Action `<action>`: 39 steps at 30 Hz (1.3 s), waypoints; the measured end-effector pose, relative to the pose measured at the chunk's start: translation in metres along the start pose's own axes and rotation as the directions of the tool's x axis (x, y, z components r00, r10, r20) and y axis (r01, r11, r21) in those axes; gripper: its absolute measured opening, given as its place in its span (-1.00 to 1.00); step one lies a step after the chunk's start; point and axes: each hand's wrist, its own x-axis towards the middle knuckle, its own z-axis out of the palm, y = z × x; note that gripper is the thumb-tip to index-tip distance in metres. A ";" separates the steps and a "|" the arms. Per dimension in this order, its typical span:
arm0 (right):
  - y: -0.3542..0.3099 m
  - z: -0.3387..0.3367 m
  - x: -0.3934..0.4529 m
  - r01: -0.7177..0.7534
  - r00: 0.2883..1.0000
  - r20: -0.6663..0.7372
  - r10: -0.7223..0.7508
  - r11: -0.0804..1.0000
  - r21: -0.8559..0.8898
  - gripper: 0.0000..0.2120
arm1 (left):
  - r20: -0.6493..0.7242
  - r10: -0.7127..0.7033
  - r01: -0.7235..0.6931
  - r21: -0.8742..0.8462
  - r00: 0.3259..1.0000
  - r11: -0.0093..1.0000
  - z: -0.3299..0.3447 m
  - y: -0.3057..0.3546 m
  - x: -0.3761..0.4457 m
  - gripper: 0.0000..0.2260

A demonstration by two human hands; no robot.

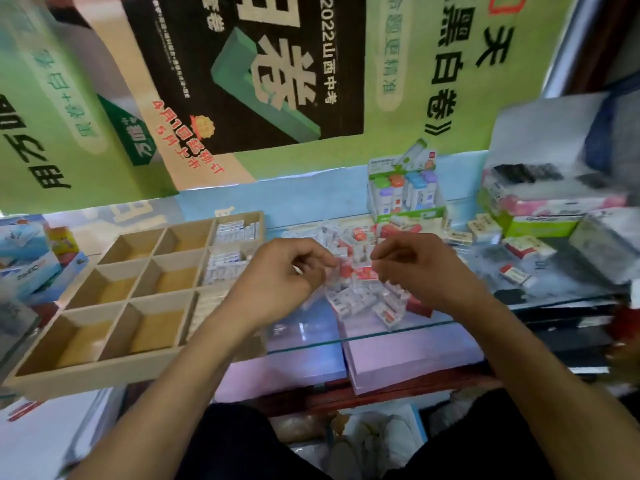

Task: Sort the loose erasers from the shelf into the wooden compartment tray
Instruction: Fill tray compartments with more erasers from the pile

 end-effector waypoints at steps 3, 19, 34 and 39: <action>0.021 -0.036 -0.006 -0.034 0.986 -0.163 0.043 0.998 0.059 -0.95 | 0.007 0.061 -0.061 -0.018 0.998 0.998 0.033 0.013 0.022 -0.69; 0.137 -0.144 -0.015 -0.307 0.857 -0.502 0.116 0.898 -0.315 -0.67 | 0.225 0.121 -0.166 0.191 0.967 0.967 0.173 0.069 0.131 -0.84; 0.156 -0.150 -0.021 -0.368 0.821 -0.571 0.017 0.780 -0.506 -0.93 | 0.340 0.082 -0.249 0.486 0.937 0.838 0.224 0.065 0.162 -0.58; 0.156 -0.147 -0.013 -0.458 0.754 -0.654 0.062 0.763 -0.456 -0.71 | 0.196 0.208 -0.259 0.290 0.958 0.921 0.224 0.066 0.157 -0.62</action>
